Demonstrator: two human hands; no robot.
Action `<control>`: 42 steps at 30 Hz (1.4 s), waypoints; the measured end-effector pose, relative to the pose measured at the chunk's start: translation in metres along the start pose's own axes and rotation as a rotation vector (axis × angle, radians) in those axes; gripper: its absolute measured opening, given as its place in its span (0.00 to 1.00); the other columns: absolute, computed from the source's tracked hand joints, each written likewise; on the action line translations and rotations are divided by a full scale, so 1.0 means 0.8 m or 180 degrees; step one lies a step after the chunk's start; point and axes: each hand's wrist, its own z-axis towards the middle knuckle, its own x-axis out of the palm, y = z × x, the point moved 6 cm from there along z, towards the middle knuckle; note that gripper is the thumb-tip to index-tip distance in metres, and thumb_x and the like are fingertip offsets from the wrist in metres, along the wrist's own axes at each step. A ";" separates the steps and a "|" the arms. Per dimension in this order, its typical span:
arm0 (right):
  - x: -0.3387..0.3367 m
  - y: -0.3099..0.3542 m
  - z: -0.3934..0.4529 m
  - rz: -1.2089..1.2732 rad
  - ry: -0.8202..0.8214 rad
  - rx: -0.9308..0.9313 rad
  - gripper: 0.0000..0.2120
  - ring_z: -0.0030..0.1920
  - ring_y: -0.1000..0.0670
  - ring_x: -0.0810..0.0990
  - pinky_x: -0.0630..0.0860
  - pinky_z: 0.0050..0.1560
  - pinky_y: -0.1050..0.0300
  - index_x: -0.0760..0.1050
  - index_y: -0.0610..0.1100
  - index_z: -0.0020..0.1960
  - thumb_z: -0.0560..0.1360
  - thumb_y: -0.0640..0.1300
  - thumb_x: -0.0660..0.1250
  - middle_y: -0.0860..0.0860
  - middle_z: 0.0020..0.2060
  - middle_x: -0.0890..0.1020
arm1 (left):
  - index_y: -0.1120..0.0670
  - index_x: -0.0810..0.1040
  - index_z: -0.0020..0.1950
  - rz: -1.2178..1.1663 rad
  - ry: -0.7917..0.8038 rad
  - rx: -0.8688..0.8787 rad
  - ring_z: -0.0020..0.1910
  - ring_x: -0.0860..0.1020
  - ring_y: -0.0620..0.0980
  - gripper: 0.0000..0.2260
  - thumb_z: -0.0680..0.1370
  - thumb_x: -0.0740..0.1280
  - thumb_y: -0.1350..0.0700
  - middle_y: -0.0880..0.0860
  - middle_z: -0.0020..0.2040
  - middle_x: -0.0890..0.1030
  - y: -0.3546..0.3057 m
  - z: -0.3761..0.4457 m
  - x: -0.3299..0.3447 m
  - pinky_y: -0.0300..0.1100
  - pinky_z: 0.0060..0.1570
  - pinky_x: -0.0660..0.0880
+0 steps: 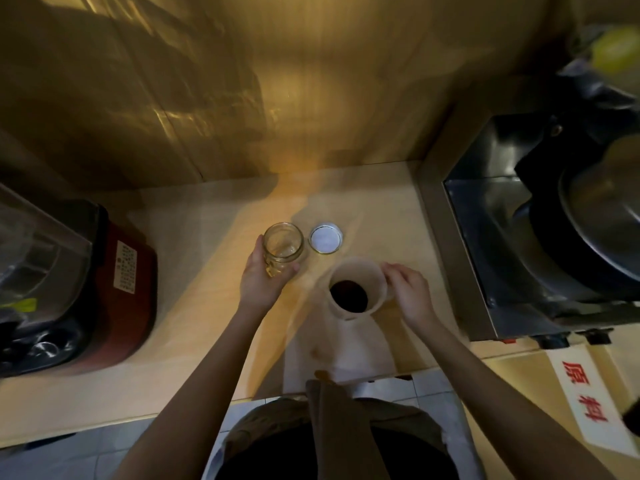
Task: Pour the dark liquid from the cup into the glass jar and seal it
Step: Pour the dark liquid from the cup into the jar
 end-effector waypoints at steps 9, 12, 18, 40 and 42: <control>0.011 -0.022 -0.023 0.0305 -0.0433 -0.0007 0.21 0.32 0.52 0.62 0.61 0.33 0.57 0.62 0.45 0.28 0.78 0.39 0.62 0.48 0.27 0.65 | 0.52 0.57 0.74 -0.0045 -0.0029 0.0016 0.69 0.68 0.56 0.38 0.68 0.71 0.46 0.56 0.72 0.68 0.002 -0.012 -0.005 0.54 0.67 0.67; 0.015 -0.020 -0.022 0.0508 -0.0464 0.0082 0.23 0.32 0.52 0.59 0.57 0.33 0.57 0.58 0.47 0.26 0.76 0.36 0.63 0.49 0.26 0.60 | 0.52 0.56 0.74 -0.0040 0.0010 0.0014 0.69 0.68 0.56 0.38 0.69 0.71 0.47 0.56 0.72 0.68 0.001 -0.013 -0.006 0.52 0.68 0.67; 0.020 0.005 -0.012 0.0522 -0.0534 -0.0065 0.22 0.29 0.53 0.60 0.58 0.31 0.57 0.60 0.45 0.24 0.73 0.35 0.64 0.52 0.23 0.60 | 0.53 0.60 0.72 -0.0222 -0.0062 -0.0056 0.67 0.71 0.55 0.37 0.67 0.73 0.50 0.58 0.69 0.72 0.000 -0.012 -0.014 0.45 0.64 0.69; 0.032 0.101 0.080 0.0551 -0.0653 -0.0553 0.17 0.26 0.47 0.64 0.64 0.30 0.55 0.69 0.38 0.25 0.72 0.37 0.63 0.44 0.24 0.66 | 0.63 0.74 0.36 -0.1224 -0.1172 -0.0850 0.35 0.71 0.53 0.20 0.79 0.54 0.51 0.60 0.34 0.76 0.032 -0.006 -0.001 0.45 0.37 0.64; 0.034 0.098 0.084 0.0542 -0.0688 -0.0454 0.17 0.27 0.47 0.64 0.64 0.30 0.55 0.69 0.38 0.25 0.72 0.38 0.63 0.43 0.24 0.66 | 0.64 0.72 0.33 -0.1211 -0.1263 -0.0832 0.32 0.70 0.53 0.20 0.78 0.54 0.52 0.61 0.31 0.73 0.030 -0.006 0.003 0.45 0.35 0.64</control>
